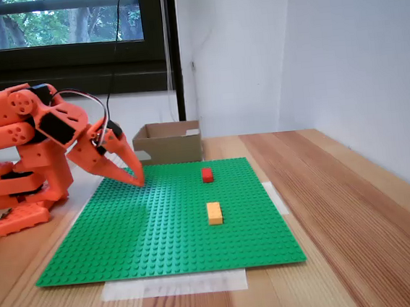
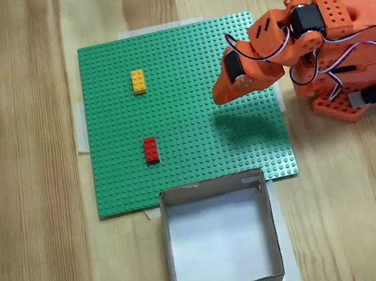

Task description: Pick the yellow lego block and put it in the box.

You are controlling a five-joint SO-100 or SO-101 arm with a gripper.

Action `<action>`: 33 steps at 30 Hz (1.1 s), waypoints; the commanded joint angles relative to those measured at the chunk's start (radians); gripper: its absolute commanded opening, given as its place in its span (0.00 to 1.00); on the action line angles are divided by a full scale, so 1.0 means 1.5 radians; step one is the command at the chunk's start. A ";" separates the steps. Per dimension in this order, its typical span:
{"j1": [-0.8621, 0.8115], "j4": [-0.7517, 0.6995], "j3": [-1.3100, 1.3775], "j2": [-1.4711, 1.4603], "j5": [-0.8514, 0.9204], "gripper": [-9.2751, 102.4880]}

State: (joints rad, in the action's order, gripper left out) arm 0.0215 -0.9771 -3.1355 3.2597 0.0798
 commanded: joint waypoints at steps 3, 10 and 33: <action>0.003 0.008 -0.001 0.003 -0.002 0.08; 0.003 0.008 -0.001 0.003 -0.001 0.08; 0.001 0.009 0.002 -0.005 -0.001 0.08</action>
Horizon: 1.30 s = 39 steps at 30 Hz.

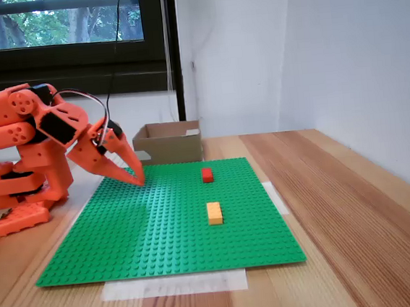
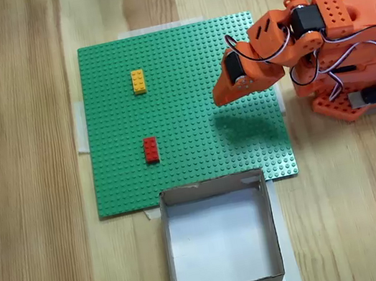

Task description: Pick the yellow lego block and put it in the box.

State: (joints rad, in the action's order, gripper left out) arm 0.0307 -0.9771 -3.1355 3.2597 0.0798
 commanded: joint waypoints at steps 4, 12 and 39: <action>-0.008 0.000 0.026 -0.007 0.009 0.08; -0.021 0.006 0.092 -0.026 0.042 0.08; -0.191 0.047 0.602 -0.664 0.103 0.08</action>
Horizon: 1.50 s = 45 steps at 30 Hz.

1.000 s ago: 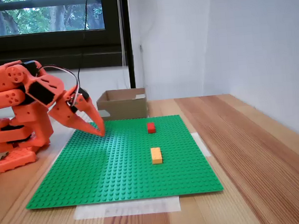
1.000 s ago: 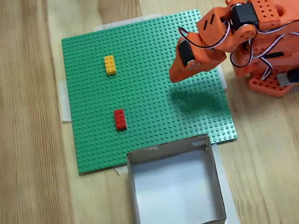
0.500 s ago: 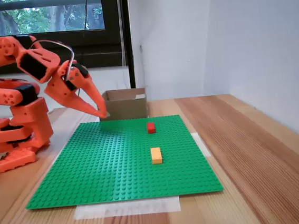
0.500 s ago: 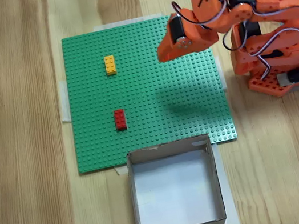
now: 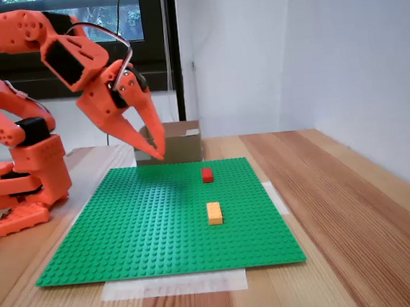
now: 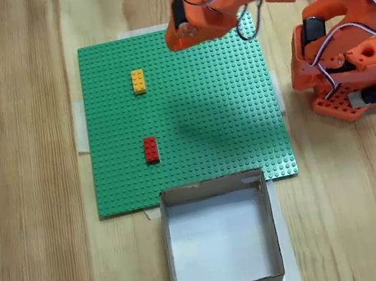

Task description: Pick the yellow lego block and put it in the box.

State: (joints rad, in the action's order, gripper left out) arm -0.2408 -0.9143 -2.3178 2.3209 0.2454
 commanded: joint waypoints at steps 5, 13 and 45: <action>-0.045 0.006 0.135 -0.134 -0.048 0.08; -0.080 -0.019 0.238 -0.280 -0.003 0.08; -0.006 -0.053 0.444 -0.536 -0.116 0.08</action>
State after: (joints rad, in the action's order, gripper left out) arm -0.2577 -0.9863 -1.6935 1.5110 0.0798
